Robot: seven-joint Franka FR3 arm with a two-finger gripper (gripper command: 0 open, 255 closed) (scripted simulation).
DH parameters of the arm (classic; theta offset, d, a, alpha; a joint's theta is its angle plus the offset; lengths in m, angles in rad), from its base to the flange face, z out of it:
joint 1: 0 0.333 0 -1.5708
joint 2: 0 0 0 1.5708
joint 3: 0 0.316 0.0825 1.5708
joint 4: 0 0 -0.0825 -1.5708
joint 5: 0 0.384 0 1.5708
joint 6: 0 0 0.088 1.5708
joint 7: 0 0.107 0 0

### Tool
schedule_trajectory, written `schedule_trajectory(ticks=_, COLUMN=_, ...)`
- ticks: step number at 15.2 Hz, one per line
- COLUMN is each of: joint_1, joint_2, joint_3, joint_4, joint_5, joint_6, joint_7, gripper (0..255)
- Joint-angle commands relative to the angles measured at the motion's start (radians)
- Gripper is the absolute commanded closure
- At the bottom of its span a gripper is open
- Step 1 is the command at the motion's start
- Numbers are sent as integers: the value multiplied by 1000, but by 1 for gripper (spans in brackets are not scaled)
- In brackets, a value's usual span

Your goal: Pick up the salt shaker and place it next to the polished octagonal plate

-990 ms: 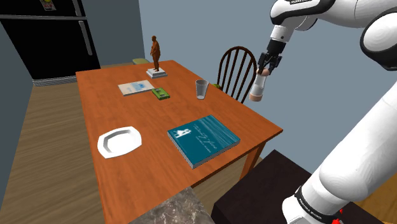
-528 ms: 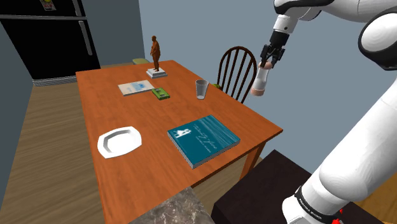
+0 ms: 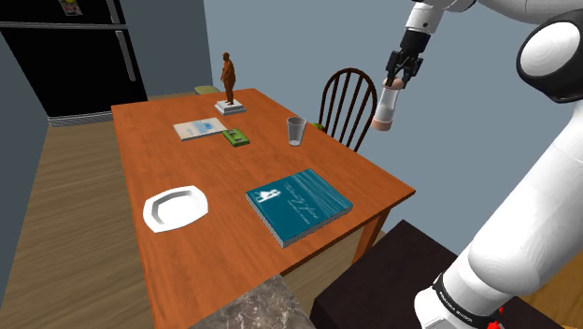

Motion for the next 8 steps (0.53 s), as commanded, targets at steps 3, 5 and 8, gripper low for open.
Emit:
schedule_trajectory(ticks=3, joint_1=-5, joint_2=16, joint_3=-4, joint_4=72, joint_5=9, joint_6=-59, joint_7=1, gripper=255)
schedule_trajectory(ticks=5, joint_1=-8, joint_2=27, joint_3=-7, joint_4=105, joint_5=14, joint_6=-84, joint_7=1, gripper=255)
schedule_trajectory(ticks=8, joint_1=38, joint_2=-23, joint_3=36, joint_4=22, joint_5=-6, joint_6=-31, joint_7=80, gripper=255)
